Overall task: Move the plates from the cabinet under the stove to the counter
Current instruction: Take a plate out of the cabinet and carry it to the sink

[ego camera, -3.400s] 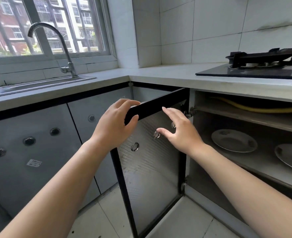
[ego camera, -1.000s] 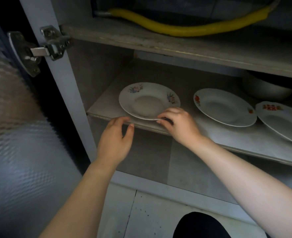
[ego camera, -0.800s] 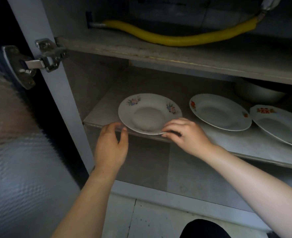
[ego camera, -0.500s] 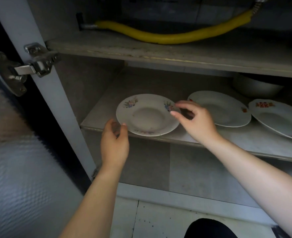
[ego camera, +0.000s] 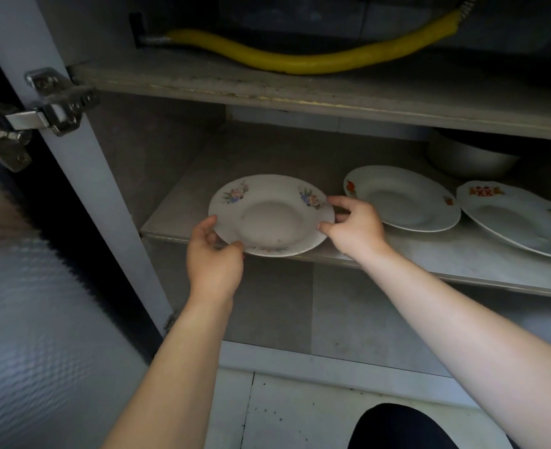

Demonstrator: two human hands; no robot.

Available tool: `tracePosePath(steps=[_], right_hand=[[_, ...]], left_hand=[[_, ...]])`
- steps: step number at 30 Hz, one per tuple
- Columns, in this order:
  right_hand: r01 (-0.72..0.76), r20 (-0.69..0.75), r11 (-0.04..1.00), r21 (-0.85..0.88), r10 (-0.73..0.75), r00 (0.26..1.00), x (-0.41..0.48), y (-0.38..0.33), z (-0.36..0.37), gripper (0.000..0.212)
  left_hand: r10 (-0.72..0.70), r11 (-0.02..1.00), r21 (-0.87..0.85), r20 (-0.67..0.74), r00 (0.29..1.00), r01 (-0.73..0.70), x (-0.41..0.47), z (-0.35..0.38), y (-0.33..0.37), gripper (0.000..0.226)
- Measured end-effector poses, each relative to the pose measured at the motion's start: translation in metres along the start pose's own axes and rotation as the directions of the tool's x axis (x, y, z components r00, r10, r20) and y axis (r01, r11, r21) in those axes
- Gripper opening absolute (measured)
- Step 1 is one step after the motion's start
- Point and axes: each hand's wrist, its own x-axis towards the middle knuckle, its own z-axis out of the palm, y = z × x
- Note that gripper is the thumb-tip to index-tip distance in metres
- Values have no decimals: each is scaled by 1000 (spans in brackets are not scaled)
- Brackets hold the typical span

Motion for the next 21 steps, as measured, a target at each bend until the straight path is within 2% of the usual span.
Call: tracePosePath(steps=[4,9,11,14,21], right_hand=[[-16,36,999,28,15,999,-10,8,-12,53],[-42,53,999,27,40,998,-8,5,-19,59],[-58,57,998,12,57,997,-4,2,-18,62],[-113,91,993,45,108,990,-1,0,-14,63],[-141,111,985,98,130,985,-7,8,-18,53]], left_hand=[[27,991,131,-13,1000,-25,-8,-6,-6,62],[15,995,104,-6,1000,-14,4,-3,-3,73],[34,989,146,0,999,-33,8,-3,-3,65],[76,980,182,35,996,-82,10,-5,-2,41],[53,986,156,33,998,-58,2,-10,-1,38]])
